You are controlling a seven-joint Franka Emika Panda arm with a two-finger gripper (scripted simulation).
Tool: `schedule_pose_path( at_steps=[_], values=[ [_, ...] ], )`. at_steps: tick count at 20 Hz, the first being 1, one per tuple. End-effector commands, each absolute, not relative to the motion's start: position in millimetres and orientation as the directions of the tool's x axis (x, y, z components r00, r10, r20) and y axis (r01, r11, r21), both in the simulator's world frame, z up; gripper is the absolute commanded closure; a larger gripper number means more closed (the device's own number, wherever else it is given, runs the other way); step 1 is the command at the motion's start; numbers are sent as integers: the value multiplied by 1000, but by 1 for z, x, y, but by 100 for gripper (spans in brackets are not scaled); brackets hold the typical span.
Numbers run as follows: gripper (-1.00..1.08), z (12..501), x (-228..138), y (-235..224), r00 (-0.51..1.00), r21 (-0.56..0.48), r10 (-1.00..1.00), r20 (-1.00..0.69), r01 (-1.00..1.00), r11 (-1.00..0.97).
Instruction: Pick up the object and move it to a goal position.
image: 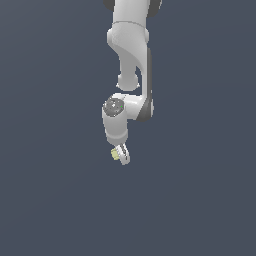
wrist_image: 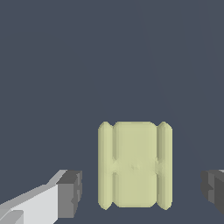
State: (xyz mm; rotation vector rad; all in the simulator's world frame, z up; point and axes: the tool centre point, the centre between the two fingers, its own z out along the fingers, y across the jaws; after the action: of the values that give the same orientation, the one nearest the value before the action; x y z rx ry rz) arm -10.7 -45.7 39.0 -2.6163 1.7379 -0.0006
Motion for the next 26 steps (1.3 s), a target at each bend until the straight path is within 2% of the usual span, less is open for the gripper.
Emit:
schedule_pose_path(
  at_steps=[1, 9, 10, 26],
  values=[
    [-92, 26, -12, -46, 386, 0, -922, 0, -922, -386],
    [-92, 7, -11, -46, 385, 0, -923, 0, -923, -385],
    [108, 7, -11, -46, 385, 0, -923, 0, -923, -385],
    [108, 22, -10, -59, 384, -1, -924, -1, -924, -384]
  ],
)
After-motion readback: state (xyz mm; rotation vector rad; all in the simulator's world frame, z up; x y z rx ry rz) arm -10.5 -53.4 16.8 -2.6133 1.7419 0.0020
